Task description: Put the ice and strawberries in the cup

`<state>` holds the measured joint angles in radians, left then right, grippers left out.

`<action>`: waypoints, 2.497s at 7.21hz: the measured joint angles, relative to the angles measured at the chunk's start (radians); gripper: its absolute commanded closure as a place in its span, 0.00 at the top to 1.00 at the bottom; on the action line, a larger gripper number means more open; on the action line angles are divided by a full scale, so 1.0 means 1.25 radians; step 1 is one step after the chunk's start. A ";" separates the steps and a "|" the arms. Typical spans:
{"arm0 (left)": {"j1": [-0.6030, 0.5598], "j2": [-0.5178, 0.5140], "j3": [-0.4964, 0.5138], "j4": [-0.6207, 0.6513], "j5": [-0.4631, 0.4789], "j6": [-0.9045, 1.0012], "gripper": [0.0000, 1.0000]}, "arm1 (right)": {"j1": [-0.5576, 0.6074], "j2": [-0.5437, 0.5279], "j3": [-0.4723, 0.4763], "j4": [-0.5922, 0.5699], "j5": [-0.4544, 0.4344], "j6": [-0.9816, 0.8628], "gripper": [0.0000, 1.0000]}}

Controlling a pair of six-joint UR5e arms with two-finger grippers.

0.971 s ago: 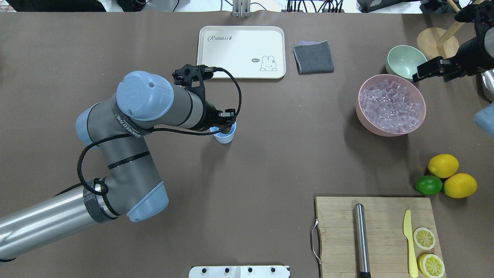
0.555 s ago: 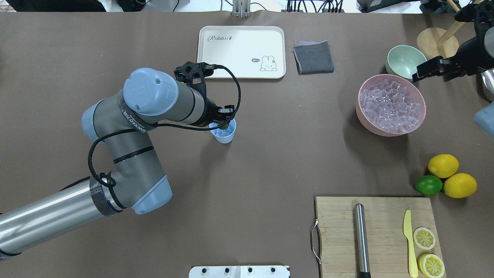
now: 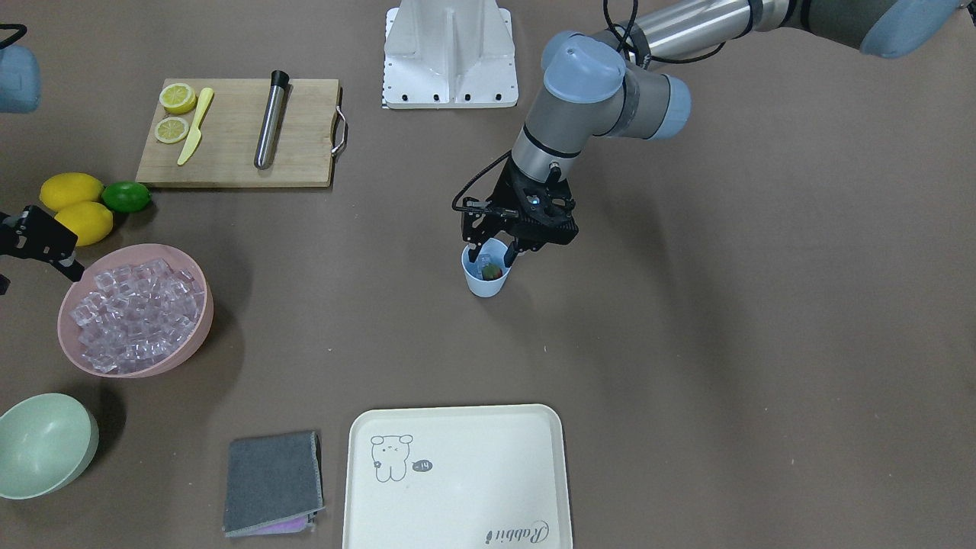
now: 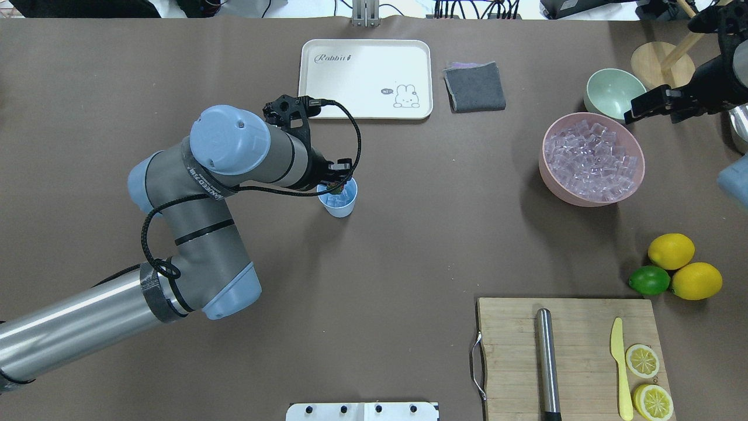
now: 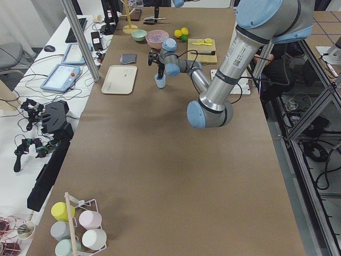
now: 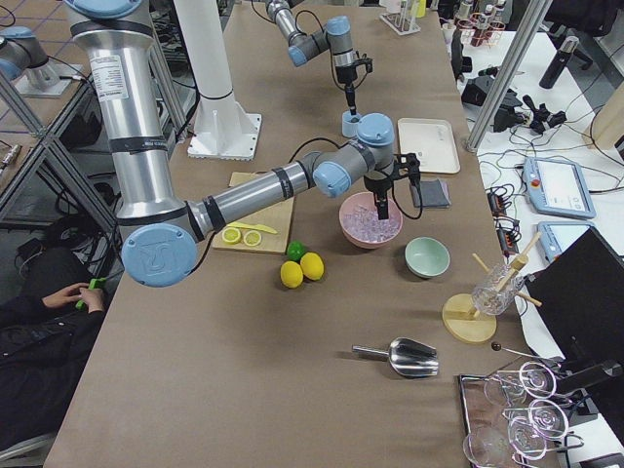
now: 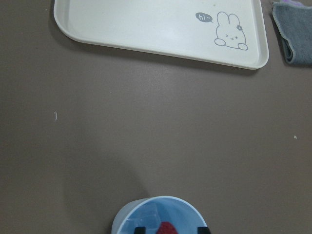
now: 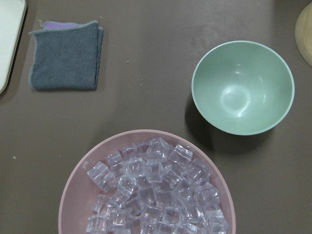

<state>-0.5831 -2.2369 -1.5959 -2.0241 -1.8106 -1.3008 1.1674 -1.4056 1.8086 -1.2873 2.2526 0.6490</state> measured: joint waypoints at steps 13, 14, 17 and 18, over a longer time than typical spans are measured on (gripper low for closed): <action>-0.671 0.456 -0.076 0.158 -0.288 0.850 0.98 | 0.389 -0.146 -0.268 -0.021 0.035 -0.540 0.99; -0.733 0.453 -0.075 0.256 -0.297 0.976 0.98 | 0.392 -0.142 -0.260 -0.041 0.035 -0.524 0.99; -0.824 0.488 -0.065 0.374 -0.393 1.116 0.98 | 0.392 -0.137 -0.250 -0.063 0.033 -0.499 0.99; -0.828 0.504 -0.060 0.377 -0.408 1.121 0.98 | 0.392 -0.136 -0.250 -0.063 0.034 -0.495 0.99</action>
<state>-1.6185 -1.6066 -1.6707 -1.5531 -2.3207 0.1000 1.6569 -1.5757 1.4963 -1.3663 2.2946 0.0308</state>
